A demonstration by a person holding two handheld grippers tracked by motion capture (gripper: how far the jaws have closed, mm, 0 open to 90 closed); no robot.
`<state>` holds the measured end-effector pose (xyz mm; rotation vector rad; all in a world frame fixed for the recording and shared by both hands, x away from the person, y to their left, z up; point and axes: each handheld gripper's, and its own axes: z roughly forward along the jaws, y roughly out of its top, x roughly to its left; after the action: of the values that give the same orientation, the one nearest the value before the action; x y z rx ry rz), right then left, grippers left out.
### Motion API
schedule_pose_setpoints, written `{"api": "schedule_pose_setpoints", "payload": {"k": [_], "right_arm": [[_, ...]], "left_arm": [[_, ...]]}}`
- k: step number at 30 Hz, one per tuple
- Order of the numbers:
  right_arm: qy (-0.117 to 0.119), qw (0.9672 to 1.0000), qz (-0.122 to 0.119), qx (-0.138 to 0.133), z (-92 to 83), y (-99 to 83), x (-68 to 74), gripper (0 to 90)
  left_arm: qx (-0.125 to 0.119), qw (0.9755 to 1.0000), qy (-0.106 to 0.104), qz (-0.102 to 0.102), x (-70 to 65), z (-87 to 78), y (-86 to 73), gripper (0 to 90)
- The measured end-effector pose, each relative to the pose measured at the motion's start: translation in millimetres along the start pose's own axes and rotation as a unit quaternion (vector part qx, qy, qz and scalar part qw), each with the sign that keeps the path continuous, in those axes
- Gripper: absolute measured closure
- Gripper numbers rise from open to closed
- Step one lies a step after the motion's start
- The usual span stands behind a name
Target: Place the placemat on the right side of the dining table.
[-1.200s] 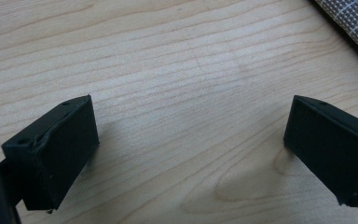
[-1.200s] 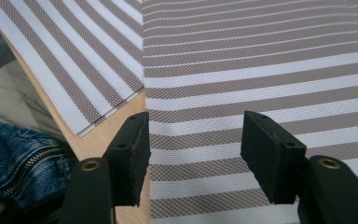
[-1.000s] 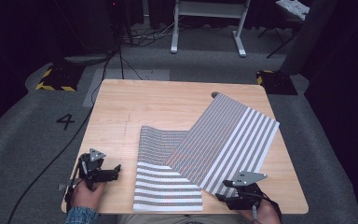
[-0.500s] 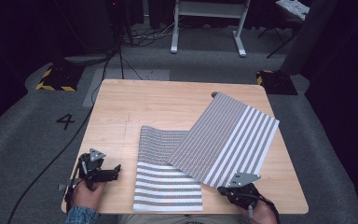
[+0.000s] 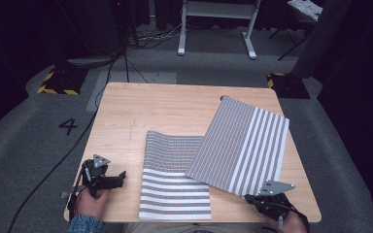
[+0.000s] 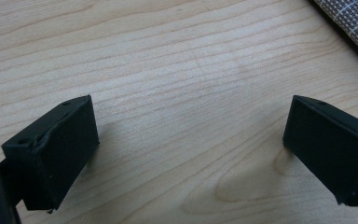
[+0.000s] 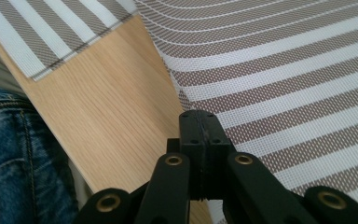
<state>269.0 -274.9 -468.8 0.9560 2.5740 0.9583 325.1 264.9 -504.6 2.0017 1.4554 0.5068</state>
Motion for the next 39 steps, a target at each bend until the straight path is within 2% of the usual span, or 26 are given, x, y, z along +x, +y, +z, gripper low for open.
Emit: {"api": "schedule_pose_setpoints", "payload": {"k": [7,14,17,21,27,29,34,36,39], "right_arm": [[-0.02,0.9991,0.037,0.004,-17.5,-25.0,-16.8,90.0],[-0.051,0.9971,0.056,0.012,-33.7,-44.7,-33.1,89.8],[-0.073,0.9944,0.076,0.014,-43.6,-56.4,-47.0,89.5],[-0.091,0.9915,0.092,0.013,-50.3,-64.2,-56.7,88.6],[-0.128,0.9872,0.092,0.023,-56.8,-68.4,-63.9,88.3],[-0.136,0.9853,0.1,0.023,-60.2,-69.5,-66.0,87.8],[-0.138,0.9847,0.103,0.029,-63.8,-69.8,-64.9,84.3],[-0.124,0.986,0.107,0.031,-65.3,-68.8,-64.1,77.1],[-0.095,0.9897,0.107,0.007,-70.2,-63.1,-59.2,66.8]], "left_arm": [[0.0,1.0,0.001,0.0,0.0,0.0,0.1,3.4],[0.001,1.0,0.0,0.0,0.1,-0.1,0.2,3.5],[0.001,1.0,0.0,0.0,0.1,0.0,0.2,3.5],[0.001,1.0,0.0,0.0,0.2,0.0,0.2,3.5],[0.001,1.0,0.0,0.0,0.2,0.0,0.3,3.5],[0.001,1.0,0.0,0.0,0.2,0.0,0.3,3.5],[0.001,1.0,0.0,0.0,0.2,0.0,0.3,3.5],[0.001,1.0,0.0,-0.001,0.1,0.0,0.2,3.5],[0.001,1.0,0.0,0.0,0.2,0.0,0.3,3.5]]}}
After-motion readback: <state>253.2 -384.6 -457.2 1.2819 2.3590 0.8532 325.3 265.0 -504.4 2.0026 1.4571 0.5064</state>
